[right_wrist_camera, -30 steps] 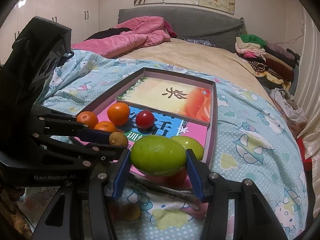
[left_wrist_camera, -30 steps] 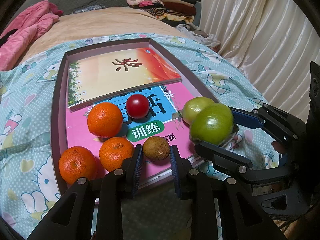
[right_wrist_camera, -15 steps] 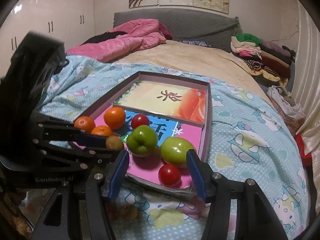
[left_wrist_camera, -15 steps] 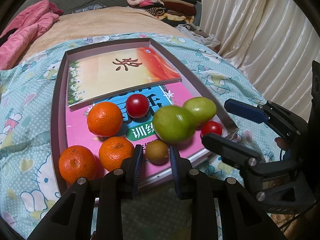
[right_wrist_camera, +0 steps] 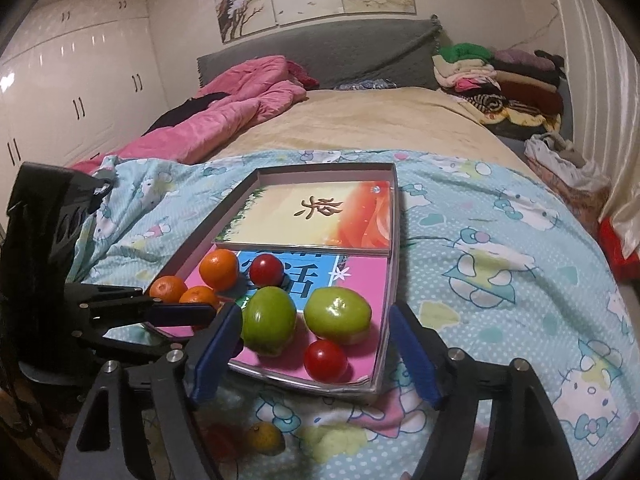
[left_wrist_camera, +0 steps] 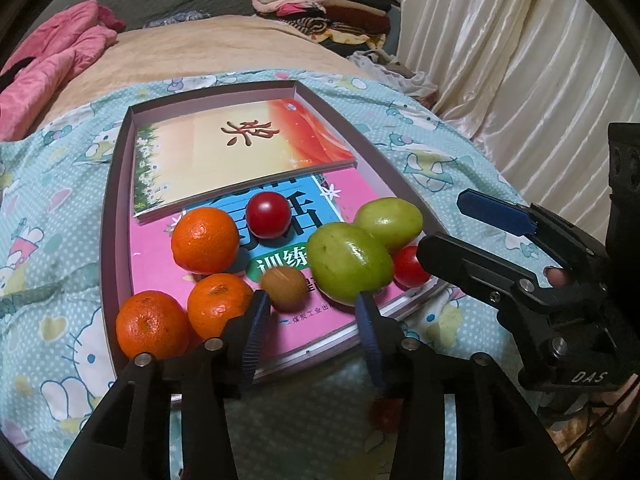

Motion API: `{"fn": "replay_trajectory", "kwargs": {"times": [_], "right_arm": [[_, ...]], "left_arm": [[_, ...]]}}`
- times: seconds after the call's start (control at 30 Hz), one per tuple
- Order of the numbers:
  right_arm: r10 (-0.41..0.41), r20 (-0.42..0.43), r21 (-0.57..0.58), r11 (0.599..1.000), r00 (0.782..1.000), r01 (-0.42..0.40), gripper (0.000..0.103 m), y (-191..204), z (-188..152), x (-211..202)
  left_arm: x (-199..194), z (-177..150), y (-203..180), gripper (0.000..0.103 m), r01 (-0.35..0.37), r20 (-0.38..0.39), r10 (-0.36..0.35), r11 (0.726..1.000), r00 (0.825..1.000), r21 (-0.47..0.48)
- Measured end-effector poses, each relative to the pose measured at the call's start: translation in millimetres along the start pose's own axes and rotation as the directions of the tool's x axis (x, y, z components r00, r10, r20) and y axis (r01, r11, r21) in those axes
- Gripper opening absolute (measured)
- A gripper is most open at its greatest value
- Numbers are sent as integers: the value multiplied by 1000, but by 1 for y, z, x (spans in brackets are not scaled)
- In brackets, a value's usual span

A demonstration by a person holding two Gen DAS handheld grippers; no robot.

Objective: Organize fruits
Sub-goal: 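Lower and release the pear onto the book with the right tool while the left tool releases the kiwi, then withdraw both open tools toward the red tomato and small yellow fruit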

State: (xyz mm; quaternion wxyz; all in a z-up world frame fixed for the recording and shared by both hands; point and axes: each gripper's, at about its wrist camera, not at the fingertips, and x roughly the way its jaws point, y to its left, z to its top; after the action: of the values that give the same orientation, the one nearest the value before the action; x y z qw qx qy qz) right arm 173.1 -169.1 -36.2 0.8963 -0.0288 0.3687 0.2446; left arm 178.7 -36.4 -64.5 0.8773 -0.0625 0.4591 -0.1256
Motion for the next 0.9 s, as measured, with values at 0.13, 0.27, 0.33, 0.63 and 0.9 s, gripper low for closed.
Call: {"fn": "replay_trajectory", "kwargs": {"times": [0.13,0.27,0.33,0.63,0.9], "right_arm": [[-1,5,4,1000,1000,1,76,0,1,-2],[3,18,19,1000,1000,-3,78,-2,1,-6],[15,26,35,999,1000,-16,79,-4,1,-9],[34,57,107,993,998,-40,82,-12,-1,-29],[47,55,113,992,997,-53,83,-9,-3,-36]], "left_arm": [[-5,0,-1,50,4,11,-4,1000,1000,-5],[-14,1,0,57,9,39,-9,1000,999,-9],[-20,1,1,57,9,58,-8,1000,998,-16],[-39,0,6,68,18,97,-13,998,995,-55],[-46,-8,5,71,11,93,-6,998,996,-59]]}}
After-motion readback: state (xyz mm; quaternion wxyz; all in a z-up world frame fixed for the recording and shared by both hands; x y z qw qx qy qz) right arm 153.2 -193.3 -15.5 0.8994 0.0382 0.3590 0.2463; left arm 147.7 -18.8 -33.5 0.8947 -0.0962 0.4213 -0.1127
